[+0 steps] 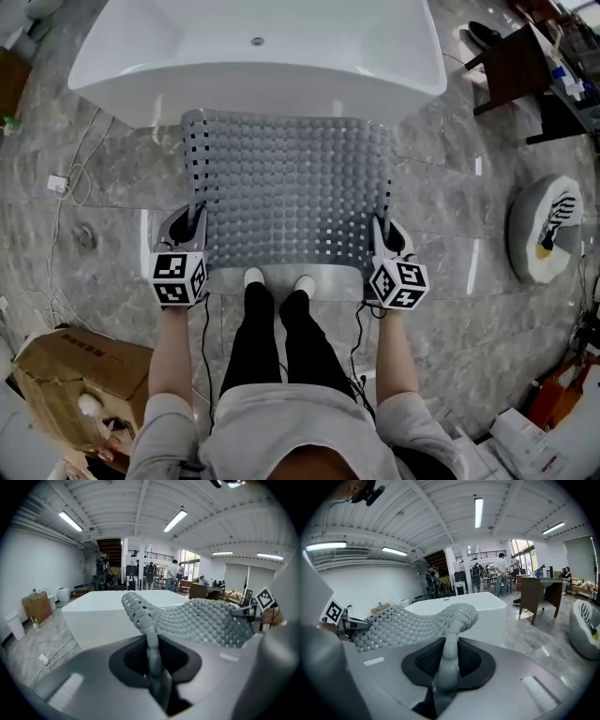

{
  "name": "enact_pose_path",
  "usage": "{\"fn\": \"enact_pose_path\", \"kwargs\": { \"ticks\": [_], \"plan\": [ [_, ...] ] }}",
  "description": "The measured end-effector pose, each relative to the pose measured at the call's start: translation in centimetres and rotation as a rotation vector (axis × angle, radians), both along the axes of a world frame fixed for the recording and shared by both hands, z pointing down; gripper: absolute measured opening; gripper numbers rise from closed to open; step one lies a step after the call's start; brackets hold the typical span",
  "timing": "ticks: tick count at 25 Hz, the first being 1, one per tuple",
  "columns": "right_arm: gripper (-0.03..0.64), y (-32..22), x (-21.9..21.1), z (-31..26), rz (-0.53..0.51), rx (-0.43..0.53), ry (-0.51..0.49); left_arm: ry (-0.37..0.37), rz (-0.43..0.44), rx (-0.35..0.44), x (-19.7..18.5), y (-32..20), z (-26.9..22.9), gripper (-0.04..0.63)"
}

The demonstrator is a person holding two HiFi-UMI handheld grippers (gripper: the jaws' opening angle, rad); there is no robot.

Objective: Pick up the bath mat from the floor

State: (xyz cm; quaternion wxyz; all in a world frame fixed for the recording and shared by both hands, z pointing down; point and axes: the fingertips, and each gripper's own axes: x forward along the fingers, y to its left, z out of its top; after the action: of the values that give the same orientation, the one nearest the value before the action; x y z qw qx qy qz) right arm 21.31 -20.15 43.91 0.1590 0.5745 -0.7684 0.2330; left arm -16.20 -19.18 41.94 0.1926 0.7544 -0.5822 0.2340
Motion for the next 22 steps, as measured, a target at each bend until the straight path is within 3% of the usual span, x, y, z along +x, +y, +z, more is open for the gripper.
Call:
{"fn": "enact_pose_path", "kwargs": {
  "ticks": [10,22],
  "plan": [
    [0.061,2.0,0.7,-10.3,0.011,0.076,-0.003,0.006,0.023,0.08,0.8,1.1,-10.1,0.052],
    [0.061,3.0,0.0,-18.6,0.007,0.18,0.003,0.01,0.038,0.183,0.7,2.0,-17.9,0.052]
  ]
}}
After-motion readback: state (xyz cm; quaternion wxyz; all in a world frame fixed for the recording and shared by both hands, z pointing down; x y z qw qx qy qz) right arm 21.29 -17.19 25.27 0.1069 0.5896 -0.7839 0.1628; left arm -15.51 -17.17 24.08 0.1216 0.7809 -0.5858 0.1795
